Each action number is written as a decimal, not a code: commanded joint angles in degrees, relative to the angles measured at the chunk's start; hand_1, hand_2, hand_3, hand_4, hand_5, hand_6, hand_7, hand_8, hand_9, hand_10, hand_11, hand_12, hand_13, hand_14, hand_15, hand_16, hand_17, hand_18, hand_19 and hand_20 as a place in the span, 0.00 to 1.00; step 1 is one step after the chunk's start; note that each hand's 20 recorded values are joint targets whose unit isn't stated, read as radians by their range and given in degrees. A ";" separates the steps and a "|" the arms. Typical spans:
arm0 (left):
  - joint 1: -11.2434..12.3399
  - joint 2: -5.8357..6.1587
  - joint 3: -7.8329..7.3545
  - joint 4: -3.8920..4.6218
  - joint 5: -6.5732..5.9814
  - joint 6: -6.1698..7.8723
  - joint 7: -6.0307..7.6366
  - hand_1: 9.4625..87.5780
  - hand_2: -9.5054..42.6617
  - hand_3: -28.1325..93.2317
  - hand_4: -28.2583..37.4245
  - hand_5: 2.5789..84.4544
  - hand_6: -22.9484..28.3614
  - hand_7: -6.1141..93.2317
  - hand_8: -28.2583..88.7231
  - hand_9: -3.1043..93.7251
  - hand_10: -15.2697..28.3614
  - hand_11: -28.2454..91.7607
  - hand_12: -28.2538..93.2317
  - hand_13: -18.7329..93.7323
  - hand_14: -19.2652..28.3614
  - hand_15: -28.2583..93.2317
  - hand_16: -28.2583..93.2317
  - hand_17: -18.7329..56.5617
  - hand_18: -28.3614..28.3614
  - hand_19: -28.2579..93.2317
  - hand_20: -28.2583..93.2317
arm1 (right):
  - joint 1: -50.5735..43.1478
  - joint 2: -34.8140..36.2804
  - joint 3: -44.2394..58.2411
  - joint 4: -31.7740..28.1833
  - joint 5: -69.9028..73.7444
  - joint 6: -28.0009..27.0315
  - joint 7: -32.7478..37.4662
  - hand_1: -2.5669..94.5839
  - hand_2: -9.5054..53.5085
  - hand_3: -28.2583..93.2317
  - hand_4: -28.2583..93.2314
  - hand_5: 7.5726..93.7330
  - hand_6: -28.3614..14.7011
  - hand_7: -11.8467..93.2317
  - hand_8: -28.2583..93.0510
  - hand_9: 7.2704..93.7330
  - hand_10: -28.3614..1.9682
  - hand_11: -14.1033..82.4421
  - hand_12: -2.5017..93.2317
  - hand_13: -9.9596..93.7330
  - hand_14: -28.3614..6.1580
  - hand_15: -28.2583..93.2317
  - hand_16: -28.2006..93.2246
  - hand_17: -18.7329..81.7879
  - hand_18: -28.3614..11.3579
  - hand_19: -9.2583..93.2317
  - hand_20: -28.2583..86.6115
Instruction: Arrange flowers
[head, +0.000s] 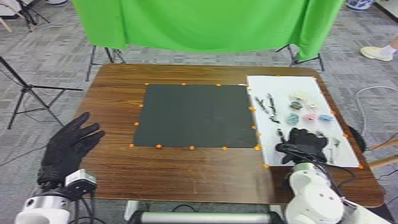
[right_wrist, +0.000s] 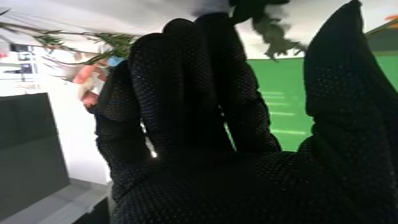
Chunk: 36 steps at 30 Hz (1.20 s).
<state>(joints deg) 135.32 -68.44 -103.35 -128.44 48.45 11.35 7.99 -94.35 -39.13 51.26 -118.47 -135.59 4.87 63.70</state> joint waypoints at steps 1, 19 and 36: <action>-0.15 -0.25 0.14 0.02 0.22 -0.43 -0.67 0.18 0.27 0.90 0.09 0.40 0.62 0.21 0.15 0.40 0.82 0.48 0.31 0.40 0.97 0.67 0.15 0.10 0.91 0.69 0.26 | 2.68 -0.34 -3.24 2.92 0.83 -2.71 -0.85 0.31 0.03 0.95 0.03 0.67 0.45 0.42 0.11 0.58 0.20 0.73 0.22 0.66 0.34 0.91 0.33 0.42 0.03 0.97 0.53; -0.35 0.69 -0.25 0.41 -0.19 -0.35 0.84 0.18 0.27 0.90 0.09 0.40 0.62 0.21 0.15 0.40 0.82 0.48 0.31 0.40 0.96 0.67 0.15 0.10 0.91 0.69 0.25 | -4.47 -3.81 2.92 3.51 12.92 -12.73 -3.39 0.39 0.00 0.96 0.02 0.74 0.49 0.37 0.11 0.65 0.26 0.68 0.21 0.69 0.35 0.89 0.33 0.43 0.02 0.96 0.54; -0.68 0.35 -0.31 0.36 0.12 -0.73 -0.02 0.18 0.27 0.90 0.09 0.40 0.62 0.22 0.15 0.40 0.82 0.48 0.31 0.40 0.96 0.67 0.15 0.10 0.91 0.69 0.25 | -4.15 -6.22 1.43 5.65 15.98 -16.25 -3.12 0.49 0.00 0.90 0.00 0.80 0.51 0.35 0.24 0.73 0.35 0.63 0.27 0.73 0.39 0.88 0.35 0.45 0.03 0.96 0.55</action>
<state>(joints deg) 133.98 -67.79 -103.43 -128.16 48.41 11.21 8.63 -92.20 -42.79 57.69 -118.71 -125.88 -7.16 60.20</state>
